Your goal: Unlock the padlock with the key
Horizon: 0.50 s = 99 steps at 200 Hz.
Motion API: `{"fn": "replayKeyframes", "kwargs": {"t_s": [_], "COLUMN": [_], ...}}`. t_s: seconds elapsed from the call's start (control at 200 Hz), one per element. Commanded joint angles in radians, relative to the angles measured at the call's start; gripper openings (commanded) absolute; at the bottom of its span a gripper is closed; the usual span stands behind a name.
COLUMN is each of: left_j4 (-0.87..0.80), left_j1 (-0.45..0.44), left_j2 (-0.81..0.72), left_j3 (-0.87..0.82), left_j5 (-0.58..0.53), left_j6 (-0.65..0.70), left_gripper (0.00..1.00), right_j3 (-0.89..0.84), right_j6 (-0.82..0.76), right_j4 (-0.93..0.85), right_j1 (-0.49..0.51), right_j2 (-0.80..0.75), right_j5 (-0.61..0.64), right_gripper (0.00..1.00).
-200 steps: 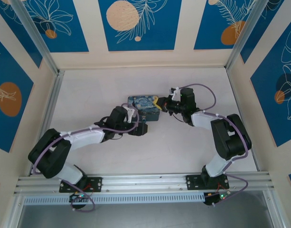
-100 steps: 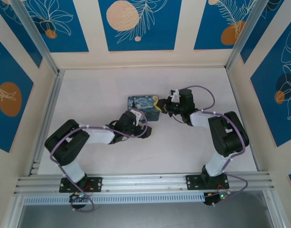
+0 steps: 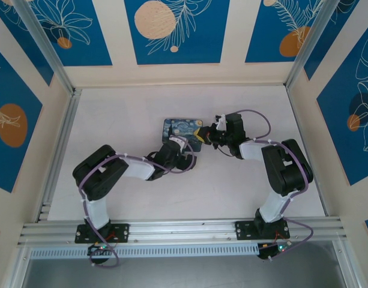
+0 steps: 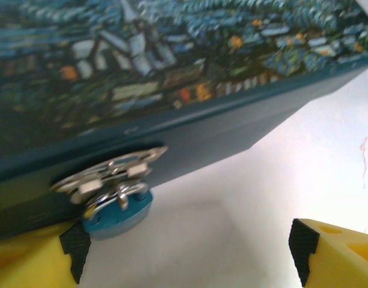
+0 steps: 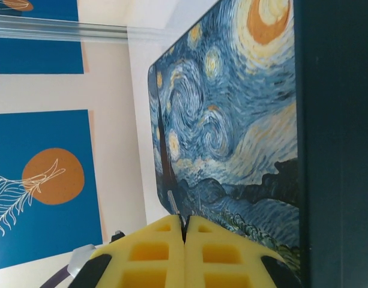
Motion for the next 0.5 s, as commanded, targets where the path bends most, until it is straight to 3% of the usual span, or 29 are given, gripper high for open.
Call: {"fn": "replayKeyframes", "kwargs": {"t_s": [0.0, 0.15, 0.49], "left_j4": [0.061, 0.104, 0.226], "left_j1": [-0.012, -0.002, 0.049], "left_j2": [0.024, 0.026, 0.056], "left_j3": [0.042, 0.060, 0.035], "left_j5": [0.044, 0.118, 0.169], "left_j6": [-0.015, -0.075, -0.239], "left_gripper": [0.87, 0.89, 0.90], "right_j3": [0.013, 0.013, 0.009], "right_j6": [-0.017, -0.016, -0.008], "right_j4": [-0.020, -0.021, -0.015], "right_j1": [-0.004, -0.004, -0.004], "right_j2": [0.018, 0.026, 0.031], "right_j5": [0.001, 0.001, 0.004], "right_gripper": [0.00, 0.00, 0.00]}}
